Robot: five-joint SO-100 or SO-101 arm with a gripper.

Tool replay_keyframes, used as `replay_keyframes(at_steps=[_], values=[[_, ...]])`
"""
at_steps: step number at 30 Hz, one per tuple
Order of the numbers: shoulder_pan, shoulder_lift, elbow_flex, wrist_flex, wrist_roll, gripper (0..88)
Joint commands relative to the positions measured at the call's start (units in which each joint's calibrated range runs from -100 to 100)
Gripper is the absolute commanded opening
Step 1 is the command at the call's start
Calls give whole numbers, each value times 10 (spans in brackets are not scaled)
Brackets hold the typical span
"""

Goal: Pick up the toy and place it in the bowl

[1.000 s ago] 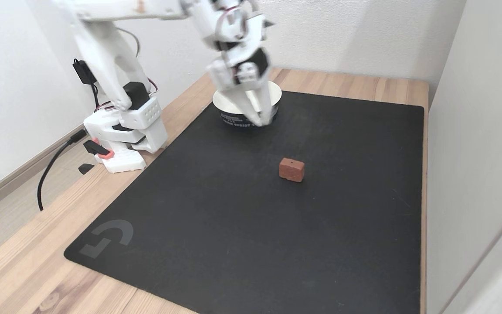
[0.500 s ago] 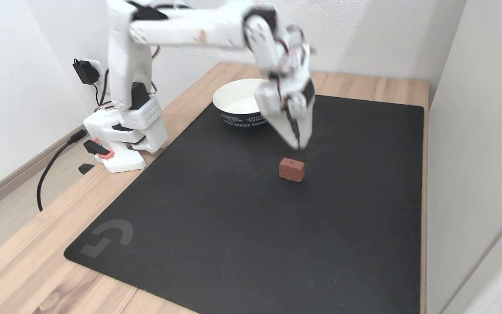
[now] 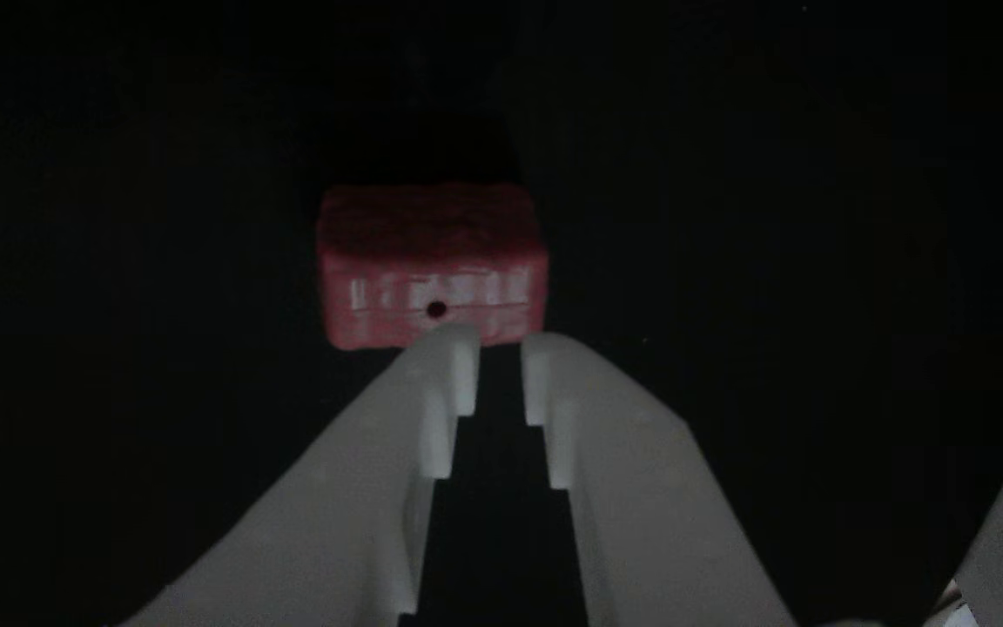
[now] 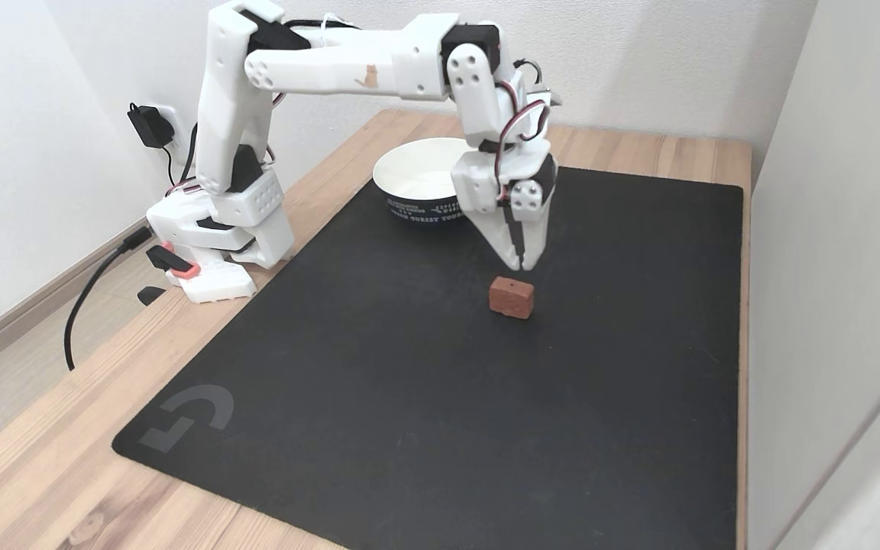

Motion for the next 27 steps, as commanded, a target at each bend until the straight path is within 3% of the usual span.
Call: replay_keyframes(at_steps=[1, 23, 25, 27], values=[[6, -3, -27, 43, 0, 24], [7, -8, -35, 45, -1, 29], [7, -11, -35, 46, -18, 30], [7, -12, -35, 48, -68, 30]])
